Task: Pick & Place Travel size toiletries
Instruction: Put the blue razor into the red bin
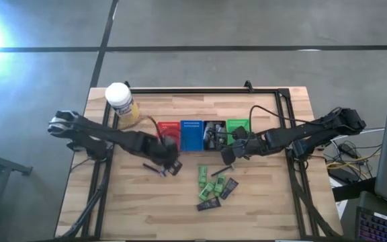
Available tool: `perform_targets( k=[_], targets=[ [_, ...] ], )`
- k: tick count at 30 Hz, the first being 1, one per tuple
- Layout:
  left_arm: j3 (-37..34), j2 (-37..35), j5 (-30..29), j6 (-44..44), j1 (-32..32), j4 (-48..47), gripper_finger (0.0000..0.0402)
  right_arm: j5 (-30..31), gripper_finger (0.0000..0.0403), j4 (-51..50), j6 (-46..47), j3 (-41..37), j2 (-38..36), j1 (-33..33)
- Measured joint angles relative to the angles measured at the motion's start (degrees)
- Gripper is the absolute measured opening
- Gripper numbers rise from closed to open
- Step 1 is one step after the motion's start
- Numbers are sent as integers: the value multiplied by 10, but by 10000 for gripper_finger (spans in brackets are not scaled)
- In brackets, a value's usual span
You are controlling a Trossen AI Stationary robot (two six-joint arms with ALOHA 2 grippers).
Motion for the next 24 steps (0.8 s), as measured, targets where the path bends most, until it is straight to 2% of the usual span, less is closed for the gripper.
perform_targets(
  k=[3, 6, 9, 12, 19, 22, 24],
  targets=[
    [0, -39, -15, 0, 48, -2, 28, 0, 235, 1, 0, 0, -3, 0],
    [-12, -65, -22, 23, 125, -4, 28, 4, 241, 6, -2, 0, -4, 0],
    [-25, -62, 2, 51, 207, -6, 28, 10, 245, 13, -6, 0, -4, 0],
    [-32, -38, 38, 71, 258, -3, 28, 10, 248, 19, -7, 0, -4, 0],
    [-36, 45, 57, 78, 263, 24, 28, 11, 251, 20, -6, 0, -4, 0],
    [-38, 72, 32, 69, 262, 24, 30, 11, 245, 20, -5, 0, -4, 0],
    [-38, 78, 0, 45, 262, 24, 48, 11, 238, 20, -4, 0, -4, 2]
  ],
)
